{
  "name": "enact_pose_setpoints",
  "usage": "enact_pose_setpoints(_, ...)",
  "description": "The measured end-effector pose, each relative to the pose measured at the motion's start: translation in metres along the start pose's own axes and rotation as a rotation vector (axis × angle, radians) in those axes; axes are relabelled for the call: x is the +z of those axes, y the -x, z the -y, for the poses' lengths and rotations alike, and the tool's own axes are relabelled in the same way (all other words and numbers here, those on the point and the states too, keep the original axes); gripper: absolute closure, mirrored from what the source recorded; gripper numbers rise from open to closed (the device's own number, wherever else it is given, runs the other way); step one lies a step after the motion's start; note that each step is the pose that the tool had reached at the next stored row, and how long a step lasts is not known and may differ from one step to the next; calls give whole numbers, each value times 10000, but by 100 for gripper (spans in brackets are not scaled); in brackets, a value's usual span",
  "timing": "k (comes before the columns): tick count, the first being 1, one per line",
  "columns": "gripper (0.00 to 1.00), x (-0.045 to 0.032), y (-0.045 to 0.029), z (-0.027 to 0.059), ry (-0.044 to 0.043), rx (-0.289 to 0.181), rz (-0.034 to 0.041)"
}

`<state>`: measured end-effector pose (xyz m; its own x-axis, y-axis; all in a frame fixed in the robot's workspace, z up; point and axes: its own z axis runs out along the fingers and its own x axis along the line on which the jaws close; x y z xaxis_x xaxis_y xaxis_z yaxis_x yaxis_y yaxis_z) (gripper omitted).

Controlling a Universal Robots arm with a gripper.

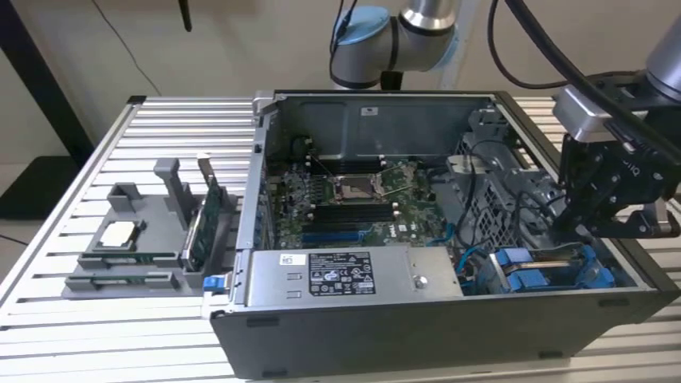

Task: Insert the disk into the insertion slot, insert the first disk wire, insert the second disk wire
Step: 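Insert the first disk wire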

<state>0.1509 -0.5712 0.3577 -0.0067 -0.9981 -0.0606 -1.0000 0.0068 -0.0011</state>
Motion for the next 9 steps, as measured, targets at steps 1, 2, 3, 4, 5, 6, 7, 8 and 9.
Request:
enact_pose_setpoints(1, 81, 12, -1, 3, 0, -1, 1)
enact_pose_setpoints(2, 81, 22, -1, 8, 1, -2, 1)
enact_pose_setpoints(3, 81, 30, -3, 14, 1, -1, 1)
enact_pose_setpoints(4, 81, 36, -5, 23, 3, 0, -1)
enact_pose_setpoints(5, 81, 43, -6, 32, 7, -1, -2)
enact_pose_setpoints(6, 81, 51, -7, 39, 9, 0, 0)
enact_pose_setpoints(7, 81, 59, -8, 44, 11, 0, 3)
enact_pose_setpoints(8, 81, 66, -9, 51, 14, 0, 1)
enact_pose_setpoints(9, 81, 74, -10, 60, 18, 0, 0)
